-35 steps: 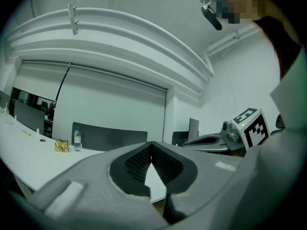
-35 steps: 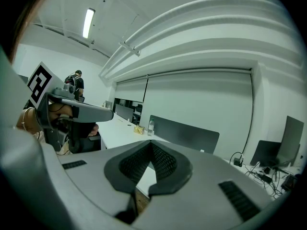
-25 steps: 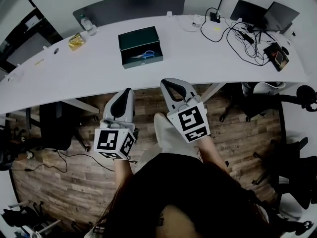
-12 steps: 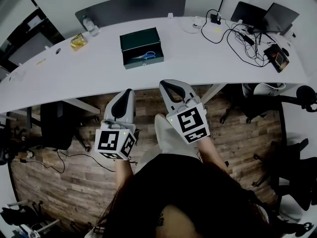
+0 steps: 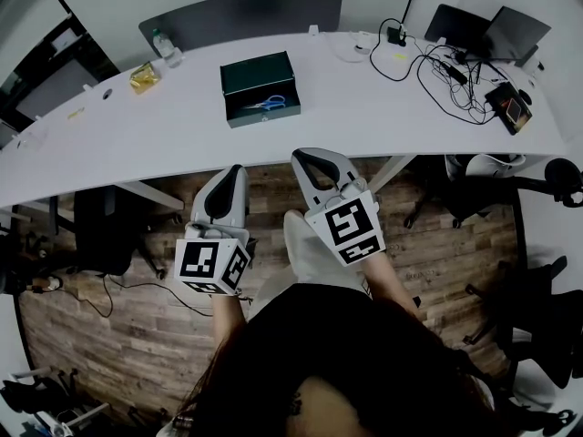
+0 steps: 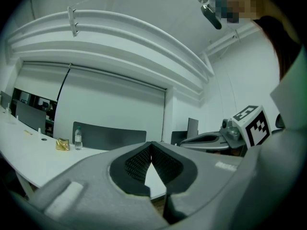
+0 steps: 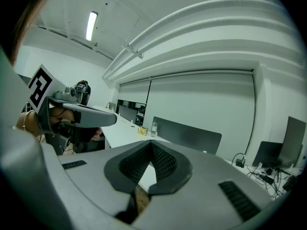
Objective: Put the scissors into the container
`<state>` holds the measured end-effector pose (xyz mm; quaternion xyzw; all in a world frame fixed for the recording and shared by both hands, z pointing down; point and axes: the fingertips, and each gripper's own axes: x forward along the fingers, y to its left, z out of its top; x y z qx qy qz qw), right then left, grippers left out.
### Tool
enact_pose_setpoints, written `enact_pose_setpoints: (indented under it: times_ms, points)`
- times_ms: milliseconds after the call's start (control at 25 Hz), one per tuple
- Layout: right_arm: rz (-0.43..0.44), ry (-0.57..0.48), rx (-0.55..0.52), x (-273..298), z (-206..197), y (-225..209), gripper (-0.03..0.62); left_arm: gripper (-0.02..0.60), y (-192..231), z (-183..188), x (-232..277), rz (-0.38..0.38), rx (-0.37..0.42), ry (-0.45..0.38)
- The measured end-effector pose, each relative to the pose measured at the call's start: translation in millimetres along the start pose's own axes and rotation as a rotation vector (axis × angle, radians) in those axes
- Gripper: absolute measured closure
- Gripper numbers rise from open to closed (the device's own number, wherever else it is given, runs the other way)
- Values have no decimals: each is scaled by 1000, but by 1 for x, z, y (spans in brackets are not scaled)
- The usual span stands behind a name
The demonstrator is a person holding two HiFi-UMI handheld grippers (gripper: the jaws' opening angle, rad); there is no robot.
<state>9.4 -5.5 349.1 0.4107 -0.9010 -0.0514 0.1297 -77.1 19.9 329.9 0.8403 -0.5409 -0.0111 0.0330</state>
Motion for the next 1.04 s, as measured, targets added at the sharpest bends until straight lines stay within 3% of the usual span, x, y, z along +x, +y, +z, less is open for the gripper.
enact_pose_setpoints:
  times_ms: [1040]
  points:
    - [4,0,-3,0,-3,0,587,571,-1,0,6,-10,1,2]
